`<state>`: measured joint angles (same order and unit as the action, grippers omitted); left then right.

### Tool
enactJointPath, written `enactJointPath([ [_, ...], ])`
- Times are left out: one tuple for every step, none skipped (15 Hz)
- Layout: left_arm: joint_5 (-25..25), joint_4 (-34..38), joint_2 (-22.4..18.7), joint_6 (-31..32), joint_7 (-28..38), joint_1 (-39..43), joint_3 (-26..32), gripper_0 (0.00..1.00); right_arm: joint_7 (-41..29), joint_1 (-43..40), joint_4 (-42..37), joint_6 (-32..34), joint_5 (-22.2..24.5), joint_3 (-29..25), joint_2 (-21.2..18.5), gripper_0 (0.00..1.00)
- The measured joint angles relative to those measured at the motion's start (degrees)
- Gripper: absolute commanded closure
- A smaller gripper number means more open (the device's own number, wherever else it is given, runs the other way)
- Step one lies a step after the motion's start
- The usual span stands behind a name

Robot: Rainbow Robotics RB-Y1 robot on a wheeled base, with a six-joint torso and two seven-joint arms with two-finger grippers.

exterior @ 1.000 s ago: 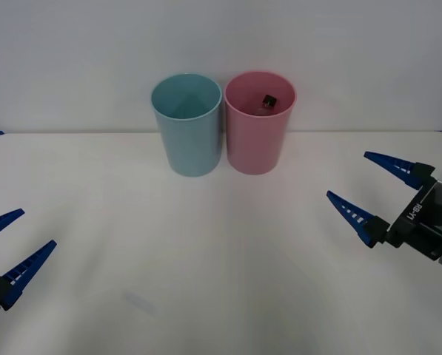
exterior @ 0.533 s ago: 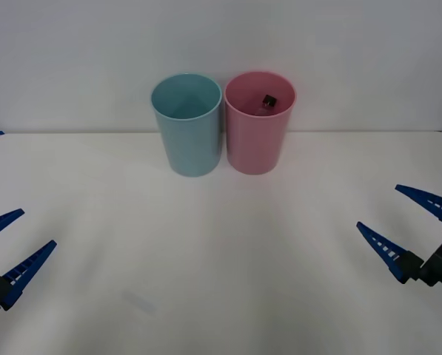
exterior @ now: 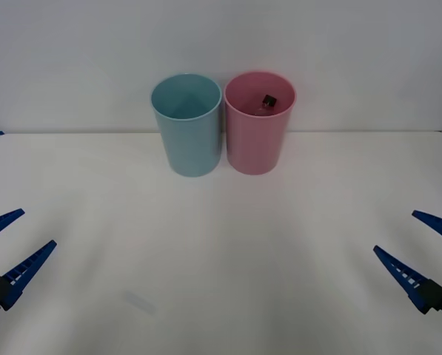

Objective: Grasp the object on the table and drop it into the matching bin: aluminum can to the light blue bin, PET bottle to the pink bin.

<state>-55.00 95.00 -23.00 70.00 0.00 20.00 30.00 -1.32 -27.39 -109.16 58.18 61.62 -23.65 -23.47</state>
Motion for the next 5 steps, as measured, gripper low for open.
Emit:
enactJointPath([
  [0.0, 0.0, 0.0, 0.0, 0.0, 0.0, 0.0, 0.00, 0.0, -0.2, 0.0, 0.0, 0.1, -0.2, 0.0, 0.00],
  [0.0, 0.0, 0.0, 0.0, 0.0, 0.0, 0.0, 0.00, 0.0, -0.4, 0.0, 0.0, 0.5, -0.3, 0.0, 0.00],
  [0.0, 0.0, 0.0, 0.0, 0.0, 0.0, 0.0, 0.00, 0.0, -0.4, 0.0, 0.0, 0.9, -0.3, 0.0, 0.00],
  [0.0, 0.0, 0.0, 0.0, 0.0, 0.0, 0.0, 0.00, 0.0, -0.4, 0.0, 0.0, 1.0, -0.3, 0.0, 0.00],
  [0.0, 0.0, 0.0, 0.0, 0.0, 0.0, 0.0, 0.00, 0.0, -0.4, 0.0, 0.0, 1.0, -0.3, 0.0, 0.00],
])
